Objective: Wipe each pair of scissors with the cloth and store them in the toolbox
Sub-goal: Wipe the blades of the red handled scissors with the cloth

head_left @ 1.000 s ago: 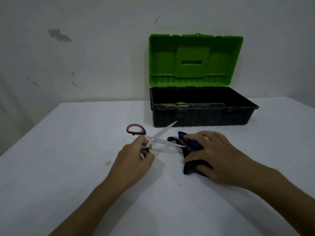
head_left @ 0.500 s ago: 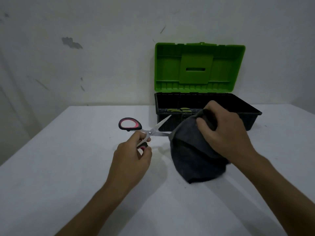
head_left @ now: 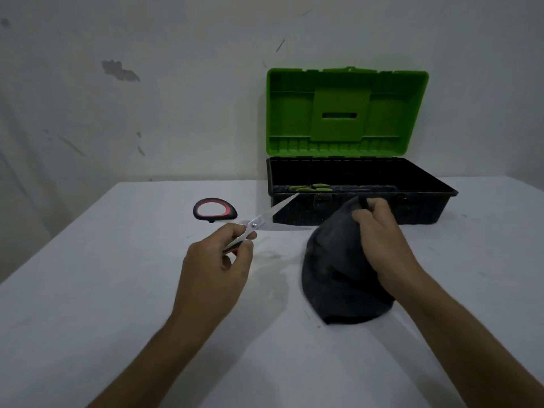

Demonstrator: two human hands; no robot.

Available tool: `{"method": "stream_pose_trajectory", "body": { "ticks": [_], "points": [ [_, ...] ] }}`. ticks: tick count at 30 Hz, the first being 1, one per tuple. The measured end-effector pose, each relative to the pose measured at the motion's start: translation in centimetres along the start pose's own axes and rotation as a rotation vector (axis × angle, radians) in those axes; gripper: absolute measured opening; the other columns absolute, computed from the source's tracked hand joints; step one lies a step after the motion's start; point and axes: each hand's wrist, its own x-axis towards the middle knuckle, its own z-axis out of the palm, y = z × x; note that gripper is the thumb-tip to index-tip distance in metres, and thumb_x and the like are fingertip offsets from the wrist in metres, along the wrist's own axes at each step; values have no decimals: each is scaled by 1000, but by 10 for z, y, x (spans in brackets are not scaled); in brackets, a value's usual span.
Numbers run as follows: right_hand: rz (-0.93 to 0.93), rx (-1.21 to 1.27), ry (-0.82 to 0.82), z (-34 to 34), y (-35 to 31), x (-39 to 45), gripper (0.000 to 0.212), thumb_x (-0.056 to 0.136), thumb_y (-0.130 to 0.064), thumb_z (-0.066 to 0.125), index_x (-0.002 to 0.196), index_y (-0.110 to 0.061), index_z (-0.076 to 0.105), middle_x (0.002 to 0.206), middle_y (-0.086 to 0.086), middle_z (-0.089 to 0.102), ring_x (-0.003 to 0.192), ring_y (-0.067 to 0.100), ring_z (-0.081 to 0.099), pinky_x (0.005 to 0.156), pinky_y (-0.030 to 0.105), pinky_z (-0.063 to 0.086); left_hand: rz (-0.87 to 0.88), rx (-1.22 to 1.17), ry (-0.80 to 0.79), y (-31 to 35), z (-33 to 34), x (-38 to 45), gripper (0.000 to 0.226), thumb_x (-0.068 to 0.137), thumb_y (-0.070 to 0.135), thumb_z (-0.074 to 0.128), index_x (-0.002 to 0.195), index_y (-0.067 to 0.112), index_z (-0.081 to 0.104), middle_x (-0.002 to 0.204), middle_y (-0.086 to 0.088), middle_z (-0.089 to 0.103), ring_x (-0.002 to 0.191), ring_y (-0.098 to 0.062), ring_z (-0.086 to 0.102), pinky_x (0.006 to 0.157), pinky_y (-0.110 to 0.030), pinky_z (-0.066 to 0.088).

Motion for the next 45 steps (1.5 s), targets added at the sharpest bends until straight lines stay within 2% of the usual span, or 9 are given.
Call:
{"method": "stream_pose_trajectory", "body": {
  "ticks": [7, 11, 14, 16, 20, 29, 36, 39, 45],
  "points": [
    [-522, -63, -42, 5, 6, -13, 23, 90, -29, 67, 112, -23, 63, 102, -17, 64, 97, -2, 60, 79, 10, 47, -14, 84, -246, -2, 16, -12, 14, 93, 22, 59, 100, 22, 71, 72, 16, 63, 57, -12, 62, 53, -16, 45],
    [-867, -617, -261, 19, 24, -25, 42, 88, -57, 55, 124, -37, 62, 142, -7, 41, 135, 16, 33, 109, 39, 34, -3, 22, -318, -6, 17, -11, 14, 92, 18, 59, 96, 21, 72, 75, 16, 65, 65, -6, 62, 63, -23, 51],
    [-810, -808, -409, 19, 30, -28, 56, 90, -69, 37, 142, -51, 36, 161, -10, 7, 150, 17, 1, 118, 59, 10, -44, -49, -319, -7, 15, -10, 15, 92, 13, 59, 89, 22, 71, 72, 19, 67, 66, 1, 63, 61, -14, 47],
    [-834, -891, -405, 17, 31, -29, 60, 92, -65, 33, 149, -51, 21, 162, -8, 1, 150, 20, 4, 117, 59, 15, -54, -75, -305, -5, 13, -8, 21, 92, 11, 59, 78, 25, 68, 59, 21, 64, 58, 4, 60, 56, -8, 41],
    [-915, -946, -261, 25, 32, -30, 58, 93, -37, 46, 149, -38, 31, 150, 6, 31, 127, 29, 43, 90, 47, 49, -82, -125, -276, -3, 10, -5, 34, 92, 17, 62, 60, 26, 60, 50, 12, 53, 44, -1, 46, 49, -9, 34],
    [-952, -1032, 1, 27, 38, -17, 86, 66, -15, 83, 143, -22, 47, 122, 11, 43, 94, 30, 50, 66, 39, 50, -146, -239, -269, -4, 9, -1, 29, 95, 21, 56, 82, -3, 66, 55, 4, 49, 40, -5, 32, 44, -19, 29],
    [-966, -809, -207, 32, 33, -29, 56, 84, -29, 71, 133, -34, 43, 139, 5, 32, 114, 30, 48, 85, 46, 54, -124, -178, -219, -5, 8, -1, 27, 95, 21, 57, 69, 19, 64, 51, 12, 51, 42, -1, 43, 48, -10, 33],
    [-973, -821, -248, 30, 36, -33, 64, 86, -30, 70, 143, -35, 40, 149, 3, 31, 127, 29, 40, 96, 43, 49, -118, -206, -193, -4, 3, 2, 31, 94, 19, 59, 63, 14, 60, 49, 11, 47, 38, -3, 35, 44, -14, 29],
    [-1052, -805, -129, 22, 34, -20, 77, 82, 2, 69, 148, -25, 39, 141, 4, 47, 103, 29, 48, 81, 41, 56, -142, -322, -125, -8, -3, 9, 18, 93, 8, 55, 91, -5, 67, 55, 12, 58, 41, -3, 34, 42, -20, 26]
  ]
}}
